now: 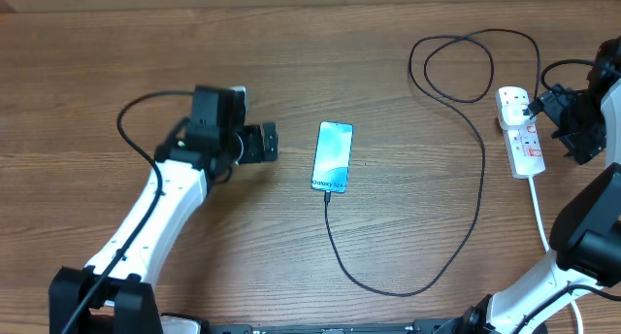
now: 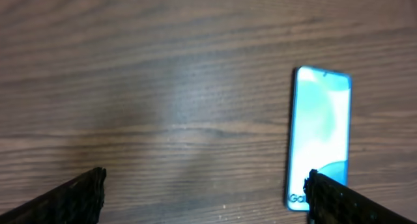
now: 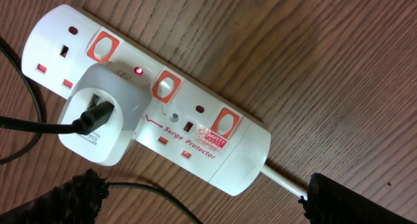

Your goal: Plug charger to phone and switch on socket

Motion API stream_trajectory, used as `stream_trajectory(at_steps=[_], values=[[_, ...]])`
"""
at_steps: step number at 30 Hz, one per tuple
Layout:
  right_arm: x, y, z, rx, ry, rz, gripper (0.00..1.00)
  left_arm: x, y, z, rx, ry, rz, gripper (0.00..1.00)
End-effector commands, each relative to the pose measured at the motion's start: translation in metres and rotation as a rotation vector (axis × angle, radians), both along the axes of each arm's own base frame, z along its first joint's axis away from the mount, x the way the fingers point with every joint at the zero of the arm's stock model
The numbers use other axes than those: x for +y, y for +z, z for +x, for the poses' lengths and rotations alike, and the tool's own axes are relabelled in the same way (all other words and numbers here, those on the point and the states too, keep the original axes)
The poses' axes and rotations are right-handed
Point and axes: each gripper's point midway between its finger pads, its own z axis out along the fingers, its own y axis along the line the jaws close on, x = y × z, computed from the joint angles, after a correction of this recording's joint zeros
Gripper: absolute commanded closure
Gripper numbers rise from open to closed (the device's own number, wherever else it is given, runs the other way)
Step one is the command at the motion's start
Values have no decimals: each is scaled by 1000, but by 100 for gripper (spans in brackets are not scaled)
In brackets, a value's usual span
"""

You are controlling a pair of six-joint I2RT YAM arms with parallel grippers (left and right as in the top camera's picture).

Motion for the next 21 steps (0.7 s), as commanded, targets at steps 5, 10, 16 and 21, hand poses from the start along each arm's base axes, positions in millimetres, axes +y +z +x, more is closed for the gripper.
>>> stream_trajectory(at_steps=[5,10,16,21], values=[[-2,18,6,-49,8,-23,0,3,-45,-27,27,-21,19,0],[-2,18,6,-49,8,-23,0,-1,-58,-33,-16,-37,-15,0],[-2,18,6,-49,8,-23,0,-9,-55,-32,-83,-63,-65,0],[-2,18,6,-49,8,-23,0,-7,-55,-39,-102,-64,-69,0]])
